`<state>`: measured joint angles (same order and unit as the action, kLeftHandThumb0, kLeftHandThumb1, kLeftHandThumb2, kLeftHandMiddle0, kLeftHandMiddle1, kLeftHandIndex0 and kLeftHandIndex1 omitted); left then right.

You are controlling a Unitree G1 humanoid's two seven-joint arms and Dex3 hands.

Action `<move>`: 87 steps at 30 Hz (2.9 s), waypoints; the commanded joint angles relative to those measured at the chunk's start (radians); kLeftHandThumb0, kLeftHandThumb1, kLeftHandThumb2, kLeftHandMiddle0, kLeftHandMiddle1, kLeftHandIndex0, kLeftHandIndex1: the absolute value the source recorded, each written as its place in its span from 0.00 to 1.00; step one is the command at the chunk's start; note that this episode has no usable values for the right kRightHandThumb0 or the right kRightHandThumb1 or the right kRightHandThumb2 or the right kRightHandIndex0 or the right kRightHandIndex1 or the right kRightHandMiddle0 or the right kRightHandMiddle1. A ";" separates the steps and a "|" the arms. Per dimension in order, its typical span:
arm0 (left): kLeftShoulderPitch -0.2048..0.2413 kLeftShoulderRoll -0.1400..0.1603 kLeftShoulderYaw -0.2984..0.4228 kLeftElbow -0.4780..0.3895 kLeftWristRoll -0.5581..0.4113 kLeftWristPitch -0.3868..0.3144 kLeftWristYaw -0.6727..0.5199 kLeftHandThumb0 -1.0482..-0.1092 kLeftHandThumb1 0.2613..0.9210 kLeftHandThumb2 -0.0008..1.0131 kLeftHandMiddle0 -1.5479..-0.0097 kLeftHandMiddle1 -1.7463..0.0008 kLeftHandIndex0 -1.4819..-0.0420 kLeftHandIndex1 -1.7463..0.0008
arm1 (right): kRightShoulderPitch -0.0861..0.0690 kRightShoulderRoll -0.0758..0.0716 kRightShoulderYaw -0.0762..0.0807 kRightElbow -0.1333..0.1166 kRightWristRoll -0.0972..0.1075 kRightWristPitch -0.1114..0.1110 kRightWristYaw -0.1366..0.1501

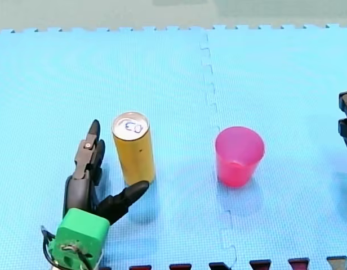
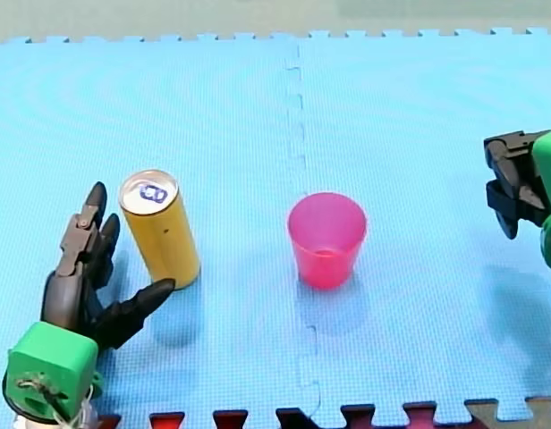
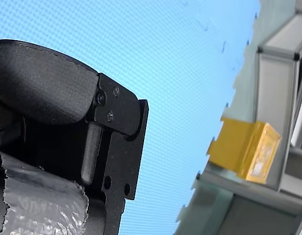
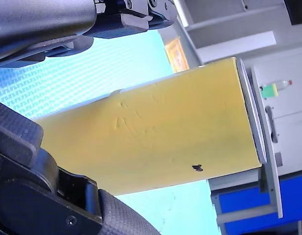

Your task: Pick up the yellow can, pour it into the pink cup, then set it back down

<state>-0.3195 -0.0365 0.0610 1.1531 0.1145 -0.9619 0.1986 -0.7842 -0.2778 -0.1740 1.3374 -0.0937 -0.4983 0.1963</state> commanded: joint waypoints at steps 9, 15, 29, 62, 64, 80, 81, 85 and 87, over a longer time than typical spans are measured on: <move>-0.018 0.019 -0.009 0.018 0.017 0.022 0.008 0.00 0.82 0.03 0.84 0.99 0.94 1.00 | -0.001 0.001 -0.003 0.003 0.001 0.002 0.006; -0.021 0.019 -0.008 0.019 0.016 0.023 0.005 0.00 0.84 0.03 0.84 1.00 0.94 1.00 | 0.001 -0.004 -0.005 0.001 0.003 -0.008 0.026; -0.034 0.016 -0.005 0.021 0.010 0.025 -0.003 0.00 0.87 0.02 0.84 1.00 0.94 1.00 | -0.003 -0.007 -0.007 0.001 0.003 -0.010 0.030; -0.041 0.018 0.002 0.028 0.002 0.007 -0.028 0.01 0.91 0.00 0.85 1.00 0.94 1.00 | -0.005 0.088 -0.009 -0.018 0.045 -0.096 0.007; -0.042 0.019 0.002 0.028 0.002 0.007 -0.028 0.02 0.91 0.00 0.85 1.00 0.94 1.00 | -0.002 0.092 -0.009 -0.018 0.045 -0.103 0.012; -0.045 0.017 -0.007 0.037 0.010 0.003 -0.014 0.01 0.93 0.00 0.85 1.00 0.94 1.00 | -0.005 0.128 -0.035 -0.019 0.079 -0.109 0.040; -0.045 0.017 -0.007 0.038 0.010 0.003 -0.014 0.01 0.93 0.00 0.85 1.00 0.94 1.00 | -0.006 0.128 -0.036 -0.019 0.081 -0.110 0.042; -0.043 0.019 -0.010 0.038 0.016 -0.002 -0.010 0.01 0.93 0.00 0.85 1.00 0.94 1.00 | -0.006 0.122 -0.039 -0.019 0.084 -0.112 0.048; -0.042 0.020 -0.013 0.039 0.022 -0.004 -0.003 0.02 0.93 0.00 0.85 1.00 0.94 1.00 | -0.009 0.115 -0.038 -0.018 0.081 -0.108 0.049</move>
<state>-0.3603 -0.0208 0.0498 1.1901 0.1341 -0.9615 0.1903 -0.7877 -0.1517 -0.2099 1.3210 -0.0139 -0.6042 0.2443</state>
